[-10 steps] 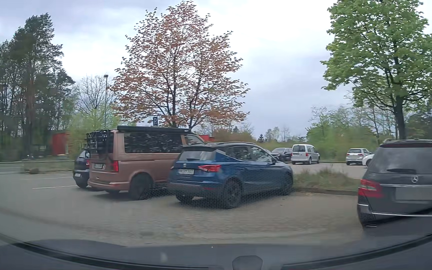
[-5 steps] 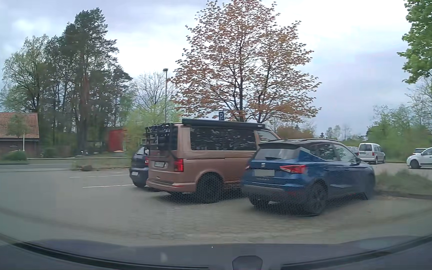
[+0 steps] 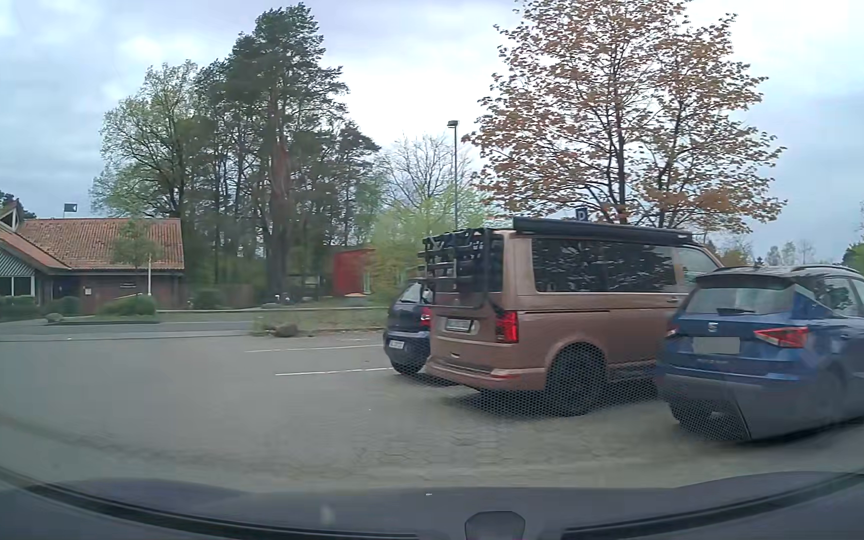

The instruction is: Follow the waypoints while adhering to traffic rules and regulations

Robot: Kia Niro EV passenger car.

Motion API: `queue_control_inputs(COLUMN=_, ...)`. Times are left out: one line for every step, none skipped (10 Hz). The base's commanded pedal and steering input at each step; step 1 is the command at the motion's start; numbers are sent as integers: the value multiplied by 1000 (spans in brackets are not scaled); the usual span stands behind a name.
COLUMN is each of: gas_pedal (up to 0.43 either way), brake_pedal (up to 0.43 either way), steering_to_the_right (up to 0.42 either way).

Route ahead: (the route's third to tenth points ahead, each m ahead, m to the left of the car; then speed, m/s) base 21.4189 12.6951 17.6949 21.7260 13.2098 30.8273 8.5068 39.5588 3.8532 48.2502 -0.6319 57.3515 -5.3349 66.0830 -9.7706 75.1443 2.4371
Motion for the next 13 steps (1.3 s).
queue_control_inputs(gas_pedal=20, brake_pedal=0, steering_to_the_right=-605)
queue_control_inputs(gas_pedal=20, brake_pedal=0, steering_to_the_right=-583)
queue_control_inputs(gas_pedal=20, brake_pedal=0, steering_to_the_right=-550)
queue_control_inputs(gas_pedal=28, brake_pedal=0, steering_to_the_right=-513)
queue_control_inputs(gas_pedal=28, brake_pedal=0, steering_to_the_right=-479)
queue_control_inputs(gas_pedal=28, brake_pedal=0, steering_to_the_right=-450)
queue_control_inputs(gas_pedal=28, brake_pedal=0, steering_to_the_right=-422)
queue_control_inputs(gas_pedal=28, brake_pedal=0, steering_to_the_right=-383)
queue_control_inputs(gas_pedal=28, brake_pedal=0, steering_to_the_right=-353)
queue_control_inputs(gas_pedal=28, brake_pedal=0, steering_to_the_right=-317)
queue_control_inputs(gas_pedal=28, brake_pedal=0, steering_to_the_right=-289)
queue_control_inputs(gas_pedal=28, brake_pedal=0, steering_to_the_right=-264)
queue_control_inputs(gas_pedal=28, brake_pedal=0, steering_to_the_right=-231)
